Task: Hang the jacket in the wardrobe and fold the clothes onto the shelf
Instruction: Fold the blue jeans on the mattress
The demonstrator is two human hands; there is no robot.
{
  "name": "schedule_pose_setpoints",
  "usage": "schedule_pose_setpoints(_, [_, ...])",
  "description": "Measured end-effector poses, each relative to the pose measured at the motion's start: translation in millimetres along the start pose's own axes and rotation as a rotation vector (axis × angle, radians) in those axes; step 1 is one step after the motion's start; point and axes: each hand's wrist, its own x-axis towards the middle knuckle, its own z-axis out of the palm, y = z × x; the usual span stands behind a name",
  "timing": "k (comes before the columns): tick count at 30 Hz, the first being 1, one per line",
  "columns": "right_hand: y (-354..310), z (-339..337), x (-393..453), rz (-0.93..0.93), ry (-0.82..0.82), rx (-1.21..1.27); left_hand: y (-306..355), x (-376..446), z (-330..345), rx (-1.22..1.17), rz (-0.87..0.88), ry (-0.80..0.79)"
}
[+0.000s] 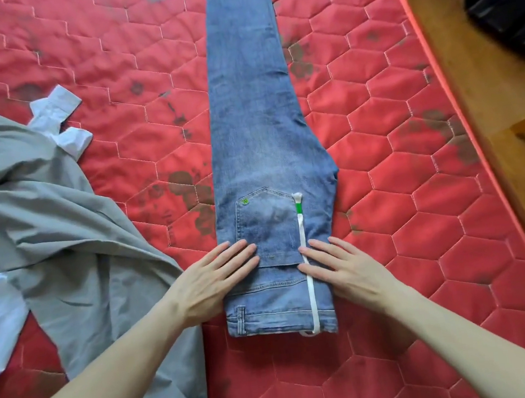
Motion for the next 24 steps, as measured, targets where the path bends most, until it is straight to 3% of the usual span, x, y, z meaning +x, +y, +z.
schedule_pose_setpoints(6, [-6.3,-20.8,-22.1,0.111,0.080,0.382,10.2,-14.6,-11.4,-0.250,0.067,0.018])
schedule_pose_setpoints(9, [-17.0,-21.6,-34.2,0.263,0.096,0.710,26.6,-22.8,-19.0,-0.518,0.017,0.144])
schedule_pose_setpoints(12, [-33.6,-29.9,-33.0,0.449,0.216,0.823,47.3,-23.3,-25.5,-0.752,-0.144,0.296])
schedule_pose_setpoints(17, [-48.7,-29.3,-11.7,0.751,0.365,1.073,58.9,0.8,-31.6,-0.971,-0.691,0.443])
schedule_pose_setpoints(24, [-36.3,-19.3,21.1,0.987,0.369,1.034,41.2,27.4,-22.5,-0.982,-0.938,0.394])
